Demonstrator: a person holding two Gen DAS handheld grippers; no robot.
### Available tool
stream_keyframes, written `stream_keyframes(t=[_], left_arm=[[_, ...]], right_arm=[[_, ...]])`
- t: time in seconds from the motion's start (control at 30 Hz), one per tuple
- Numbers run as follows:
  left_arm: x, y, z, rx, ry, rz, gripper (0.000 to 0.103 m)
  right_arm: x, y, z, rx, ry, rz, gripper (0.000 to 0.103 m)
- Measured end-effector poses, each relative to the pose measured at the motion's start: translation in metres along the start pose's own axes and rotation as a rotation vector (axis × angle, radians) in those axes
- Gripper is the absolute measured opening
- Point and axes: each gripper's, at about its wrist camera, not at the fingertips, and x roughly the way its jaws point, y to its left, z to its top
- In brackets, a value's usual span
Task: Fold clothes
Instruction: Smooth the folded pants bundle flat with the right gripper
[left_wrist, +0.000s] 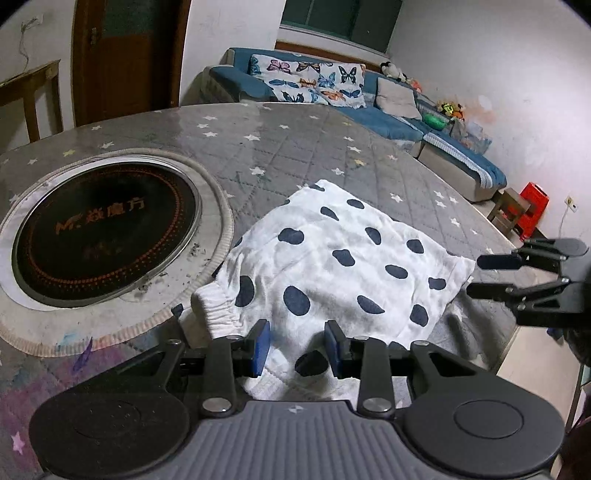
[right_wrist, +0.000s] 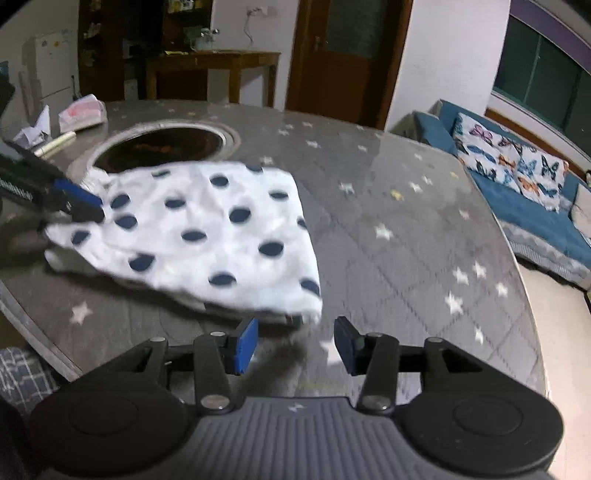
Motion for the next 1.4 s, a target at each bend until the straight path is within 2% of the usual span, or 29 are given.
stream_keyframes(t=[0.13, 0.33, 0.43, 0.73, 0.97, 1.17, 1.3, 1.4], left_arm=[[0.0, -0.001, 0.0, -0.002, 0.004, 0.007, 0.036], [0.001, -0.002, 0.0, -0.005, 0.009, 0.012, 0.036], [0.001, -0.001, 0.0, -0.013, 0.013, 0.008, 0.036], [0.001, -0.002, 0.001, -0.011, 0.016, 0.011, 0.037], [0.001, -0.002, 0.001, -0.009, 0.017, 0.014, 0.037], [0.002, -0.001, 0.001, -0.013, 0.018, 0.009, 0.038], [0.002, -0.002, 0.001, -0.011, 0.017, 0.01, 0.039], [0.003, -0.003, 0.001, -0.006, 0.016, 0.011, 0.039]], right_arm=[[0.005, -0.013, -0.004, 0.124, -0.044, 0.03, 0.045], [0.01, -0.028, -0.005, 0.249, -0.118, -0.006, 0.044], [0.006, -0.035, -0.008, 0.279, -0.134, 0.003, 0.044], [0.003, -0.02, -0.028, 0.193, -0.06, 0.04, 0.046], [0.017, -0.024, -0.016, 0.233, -0.119, 0.026, 0.047], [0.008, -0.041, -0.012, 0.383, -0.207, 0.085, 0.047], [0.02, -0.029, -0.017, 0.311, -0.16, 0.066, 0.047], [0.025, -0.023, -0.015, 0.292, -0.173, 0.051, 0.044]])
